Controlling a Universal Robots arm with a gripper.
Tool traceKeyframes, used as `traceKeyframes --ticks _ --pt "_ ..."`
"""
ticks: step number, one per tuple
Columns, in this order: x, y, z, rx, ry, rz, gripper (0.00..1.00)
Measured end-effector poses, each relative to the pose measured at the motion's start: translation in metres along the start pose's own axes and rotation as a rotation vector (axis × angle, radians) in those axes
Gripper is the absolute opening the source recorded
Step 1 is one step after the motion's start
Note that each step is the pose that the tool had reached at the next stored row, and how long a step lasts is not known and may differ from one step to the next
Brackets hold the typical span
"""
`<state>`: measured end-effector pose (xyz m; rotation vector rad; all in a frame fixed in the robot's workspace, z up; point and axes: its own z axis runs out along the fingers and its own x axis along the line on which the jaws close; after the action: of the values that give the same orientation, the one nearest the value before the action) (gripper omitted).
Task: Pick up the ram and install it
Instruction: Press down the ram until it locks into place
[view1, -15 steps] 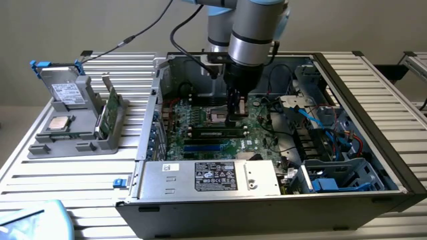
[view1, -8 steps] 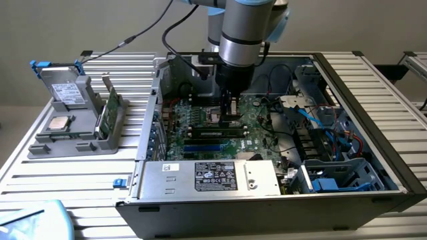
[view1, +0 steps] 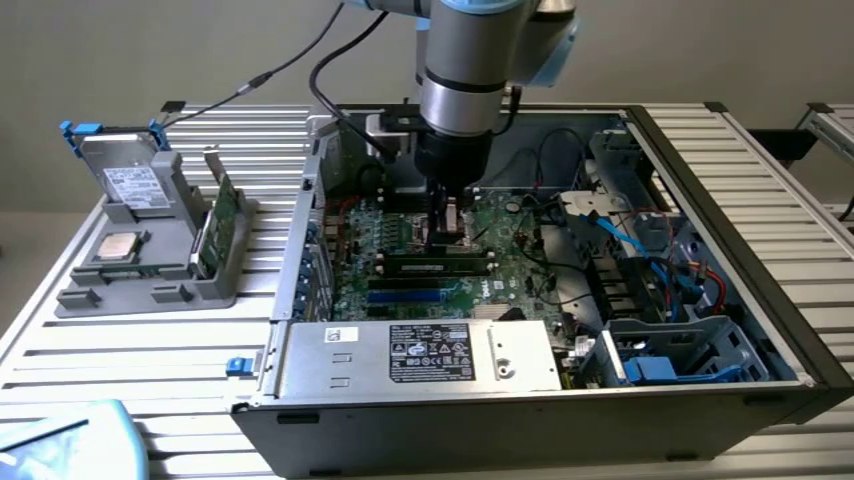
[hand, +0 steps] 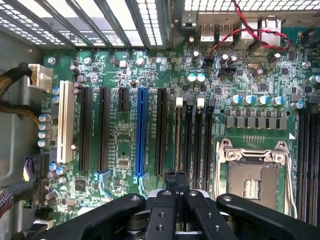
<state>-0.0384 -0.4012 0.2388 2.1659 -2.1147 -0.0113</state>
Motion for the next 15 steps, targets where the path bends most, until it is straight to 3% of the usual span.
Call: traceKeyframes --ticks 15 --pt "-0.002 0.0034 0.0124 0.001 0.0007 0.002 0.11"
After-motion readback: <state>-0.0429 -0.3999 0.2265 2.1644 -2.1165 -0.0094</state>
